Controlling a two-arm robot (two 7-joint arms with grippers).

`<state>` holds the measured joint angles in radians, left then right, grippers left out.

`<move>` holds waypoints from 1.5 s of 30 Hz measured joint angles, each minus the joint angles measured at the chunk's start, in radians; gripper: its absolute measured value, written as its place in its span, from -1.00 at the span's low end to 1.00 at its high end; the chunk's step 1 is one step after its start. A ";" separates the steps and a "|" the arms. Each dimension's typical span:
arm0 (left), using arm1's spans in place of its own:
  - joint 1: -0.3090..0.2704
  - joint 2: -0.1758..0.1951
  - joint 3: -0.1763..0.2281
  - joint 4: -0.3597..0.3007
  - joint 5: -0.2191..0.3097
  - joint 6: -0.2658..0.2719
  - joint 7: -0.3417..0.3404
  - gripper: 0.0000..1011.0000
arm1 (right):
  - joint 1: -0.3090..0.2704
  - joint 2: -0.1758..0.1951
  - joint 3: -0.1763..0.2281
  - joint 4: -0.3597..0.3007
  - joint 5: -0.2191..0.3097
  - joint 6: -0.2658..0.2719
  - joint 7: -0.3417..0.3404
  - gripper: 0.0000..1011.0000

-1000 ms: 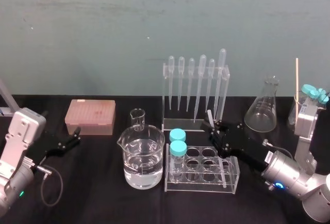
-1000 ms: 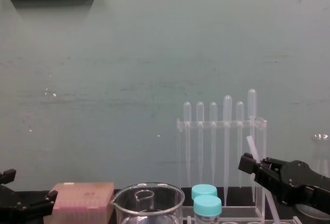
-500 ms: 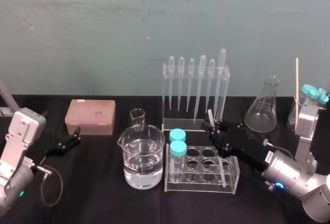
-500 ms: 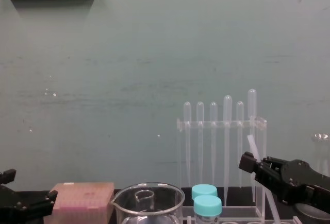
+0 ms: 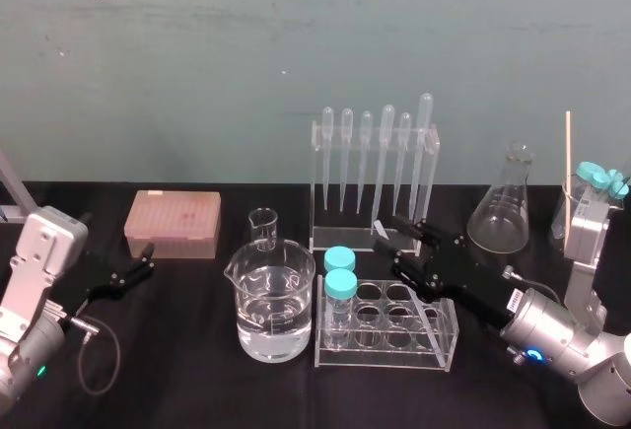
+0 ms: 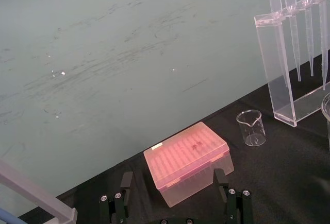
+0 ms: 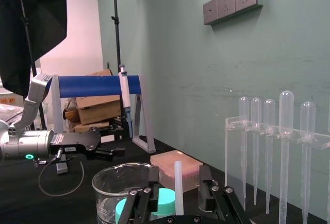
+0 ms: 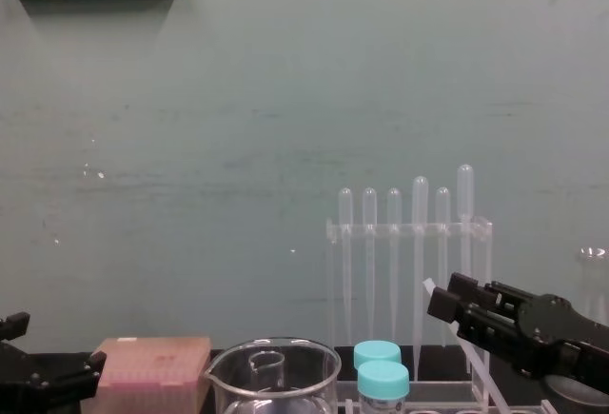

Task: Pick up the stirring rod with one hand, then place it down.

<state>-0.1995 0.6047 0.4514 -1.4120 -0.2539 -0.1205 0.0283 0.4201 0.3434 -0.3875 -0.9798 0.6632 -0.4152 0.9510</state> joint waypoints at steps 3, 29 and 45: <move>0.000 0.000 0.000 0.000 0.000 0.000 0.000 0.98 | 0.000 0.000 0.000 0.000 0.000 0.000 0.000 0.11; 0.000 0.000 0.000 0.000 0.000 0.000 0.000 0.98 | -0.064 0.019 0.114 -0.131 -0.076 -0.106 -0.231 0.98; 0.000 0.000 0.000 0.000 0.000 0.000 0.000 0.98 | -0.191 0.061 0.158 -0.229 -0.177 0.145 -0.461 0.98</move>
<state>-0.1996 0.6047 0.4514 -1.4120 -0.2539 -0.1205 0.0283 0.2292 0.4045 -0.2294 -1.2090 0.4858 -0.2701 0.4897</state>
